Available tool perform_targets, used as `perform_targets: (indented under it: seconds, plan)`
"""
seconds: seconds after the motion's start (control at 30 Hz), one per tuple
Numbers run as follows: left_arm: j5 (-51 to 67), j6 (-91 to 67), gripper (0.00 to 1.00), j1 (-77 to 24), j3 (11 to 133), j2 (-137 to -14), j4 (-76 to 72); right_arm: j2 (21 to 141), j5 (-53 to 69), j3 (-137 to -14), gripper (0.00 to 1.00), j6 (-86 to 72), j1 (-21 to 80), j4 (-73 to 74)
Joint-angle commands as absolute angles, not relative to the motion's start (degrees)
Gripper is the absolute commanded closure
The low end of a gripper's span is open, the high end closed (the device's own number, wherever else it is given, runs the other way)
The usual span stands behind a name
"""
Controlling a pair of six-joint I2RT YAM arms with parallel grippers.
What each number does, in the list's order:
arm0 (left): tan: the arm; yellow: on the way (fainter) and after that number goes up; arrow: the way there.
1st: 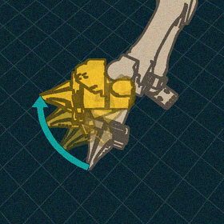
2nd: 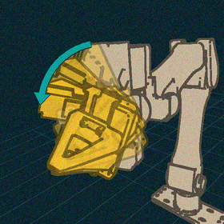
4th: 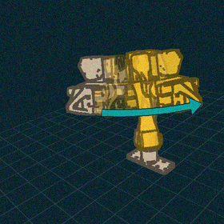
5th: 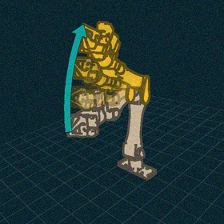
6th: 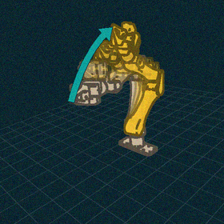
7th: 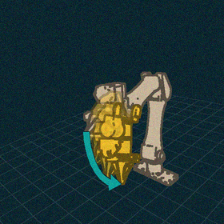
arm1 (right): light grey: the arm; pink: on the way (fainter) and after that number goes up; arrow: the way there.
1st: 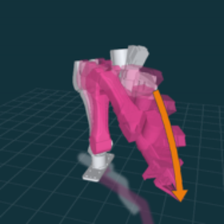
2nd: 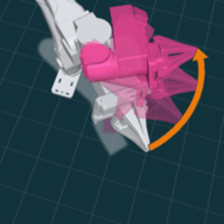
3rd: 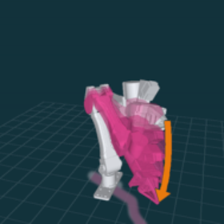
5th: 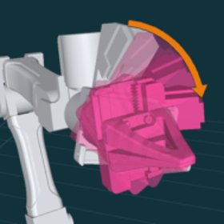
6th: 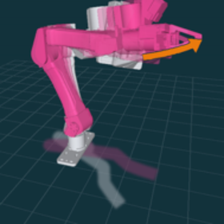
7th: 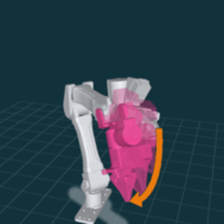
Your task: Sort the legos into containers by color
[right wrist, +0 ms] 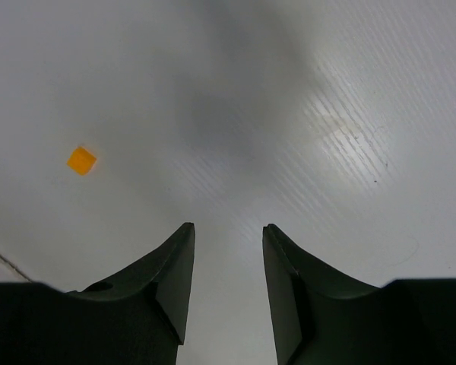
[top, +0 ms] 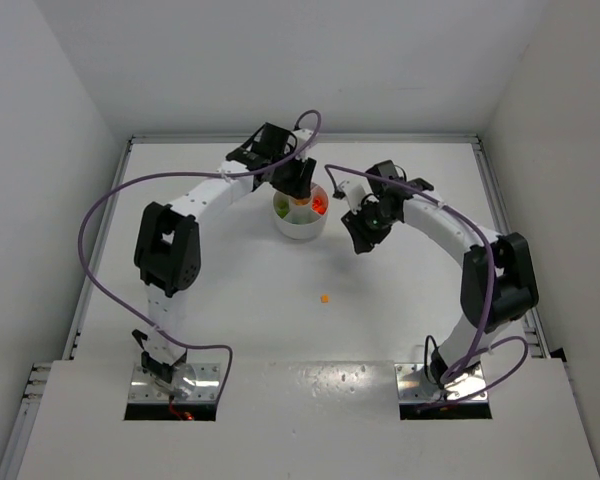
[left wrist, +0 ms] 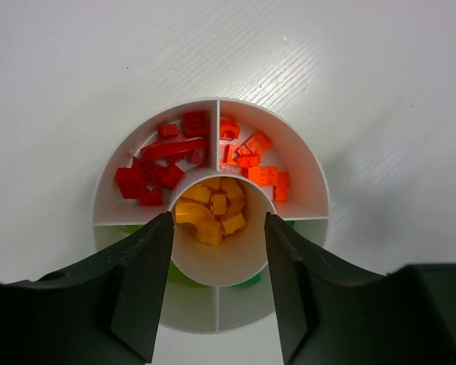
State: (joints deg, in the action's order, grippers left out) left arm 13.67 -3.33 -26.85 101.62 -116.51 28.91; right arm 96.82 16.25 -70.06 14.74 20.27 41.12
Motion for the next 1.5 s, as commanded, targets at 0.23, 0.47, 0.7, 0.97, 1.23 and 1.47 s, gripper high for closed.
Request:
perform_targets:
  seconds: [0.23, 0.47, 0.7, 0.97, 1.23, 1.47]
  plan:
    - [18.81, -14.40, 0.41, -16.54, 103.71, -106.28, 22.24, 95.09, 10.64, -69.35, 0.51, 20.82, 29.70, 41.47]
    - [23.80, -14.51, 0.13, -8.37, 102.75, -99.24, 24.78, 102.38, 8.70, -75.23, 0.36, 23.47, 38.66, 48.69]
    - [30.23, -10.81, 0.07, -2.82, 99.07, -95.90, 31.29, 107.57, 6.69, -77.08, 0.44, 23.39, 42.62, 51.24]
    - [33.22, -10.81, 0.06, 0.18, 95.27, -94.04, 31.29, 107.23, 4.22, -72.87, 0.52, 22.15, 45.96, 44.31]
    - [33.84, -11.34, 0.04, 0.70, 94.22, -94.04, 31.29, 109.60, 1.76, -73.56, 0.53, 22.15, 48.25, 43.59]
    - [33.84, -12.39, 0.01, 0.70, 94.22, -94.57, 30.77, 111.36, 1.23, -74.09, 0.53, 22.15, 49.48, 43.07]
